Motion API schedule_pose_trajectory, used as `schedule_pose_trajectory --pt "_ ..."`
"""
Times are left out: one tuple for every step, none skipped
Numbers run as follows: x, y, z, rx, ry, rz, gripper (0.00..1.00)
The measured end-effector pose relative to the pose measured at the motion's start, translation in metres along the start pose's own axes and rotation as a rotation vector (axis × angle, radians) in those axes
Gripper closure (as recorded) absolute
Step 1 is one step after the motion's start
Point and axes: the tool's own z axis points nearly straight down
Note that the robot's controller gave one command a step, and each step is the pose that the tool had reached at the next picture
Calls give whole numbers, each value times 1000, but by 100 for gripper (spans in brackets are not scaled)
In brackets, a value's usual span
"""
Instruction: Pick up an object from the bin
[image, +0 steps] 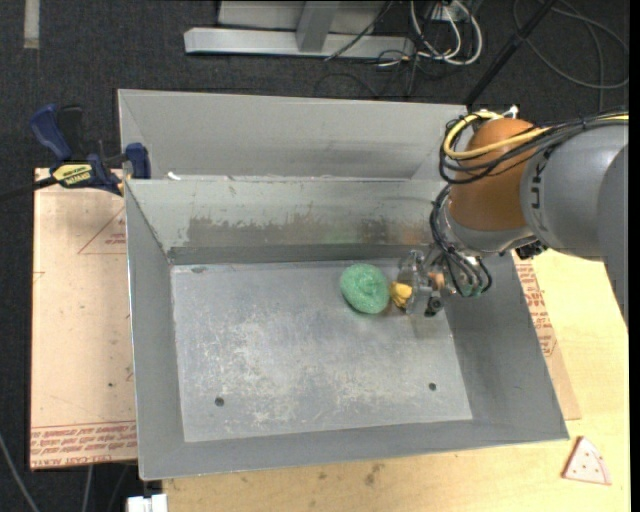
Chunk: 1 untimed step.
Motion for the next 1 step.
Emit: schedule_pose_trajectory --pt "9 39 -186 -4 -3 -7 100"
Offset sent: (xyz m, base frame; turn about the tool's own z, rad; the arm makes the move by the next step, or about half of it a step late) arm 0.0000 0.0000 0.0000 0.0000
